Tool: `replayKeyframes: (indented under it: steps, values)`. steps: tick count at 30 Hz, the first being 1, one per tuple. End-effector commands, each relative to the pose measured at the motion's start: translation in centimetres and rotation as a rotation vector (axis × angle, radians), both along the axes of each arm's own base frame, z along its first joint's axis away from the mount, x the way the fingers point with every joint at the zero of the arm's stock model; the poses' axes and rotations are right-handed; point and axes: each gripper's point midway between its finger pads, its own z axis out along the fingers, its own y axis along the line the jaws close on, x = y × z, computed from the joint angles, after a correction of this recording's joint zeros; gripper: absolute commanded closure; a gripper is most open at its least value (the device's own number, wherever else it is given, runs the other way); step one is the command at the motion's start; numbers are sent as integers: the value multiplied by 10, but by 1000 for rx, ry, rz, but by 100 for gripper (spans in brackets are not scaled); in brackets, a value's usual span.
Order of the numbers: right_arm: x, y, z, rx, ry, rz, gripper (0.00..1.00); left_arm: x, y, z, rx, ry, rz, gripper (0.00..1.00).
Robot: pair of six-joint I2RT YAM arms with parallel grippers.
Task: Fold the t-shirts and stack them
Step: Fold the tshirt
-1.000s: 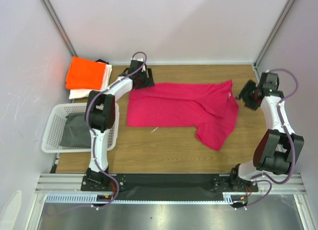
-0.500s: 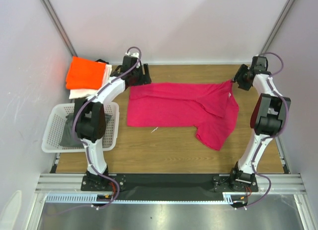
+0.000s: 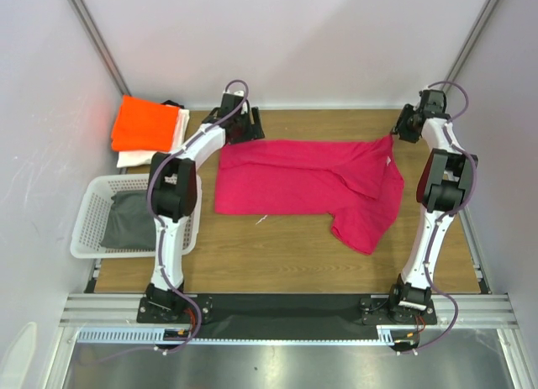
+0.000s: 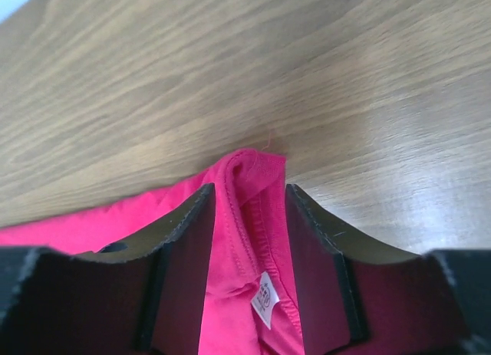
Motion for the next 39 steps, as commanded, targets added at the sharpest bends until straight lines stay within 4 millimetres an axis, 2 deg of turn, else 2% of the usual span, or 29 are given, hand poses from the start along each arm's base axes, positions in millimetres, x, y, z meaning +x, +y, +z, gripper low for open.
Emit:
replayKeyframes:
  steps: [1,9,15,18,22,24,27,28,33,37,39]
  values:
    - [3,4,1,-5,-7,45,53,12,-2,0,-55,3,69,21]
    - [-3,16,-2,17,-17,125,53,15,0,-18,-85,36,112,21]
    - [-7,19,-20,38,26,135,55,15,8,-31,-106,76,155,21]
    - [-8,20,-22,40,25,137,60,15,12,-38,-122,94,179,21]
    - [-7,21,-23,49,20,145,72,14,15,-48,-145,124,200,21]
    - [-8,23,-24,55,26,149,75,12,16,-52,-146,136,209,21]
    - [-10,21,-26,45,37,152,90,13,19,-53,-140,135,221,22]
    - [-11,19,-26,40,39,153,100,12,19,-54,-136,136,223,21]
    - [-14,-2,-21,23,35,111,100,12,24,-55,-138,140,239,22]
    - [-15,-9,-11,46,12,105,99,13,23,-54,-139,137,234,21]
    - [-15,-2,-8,72,-4,136,88,12,22,-54,-142,136,230,22]
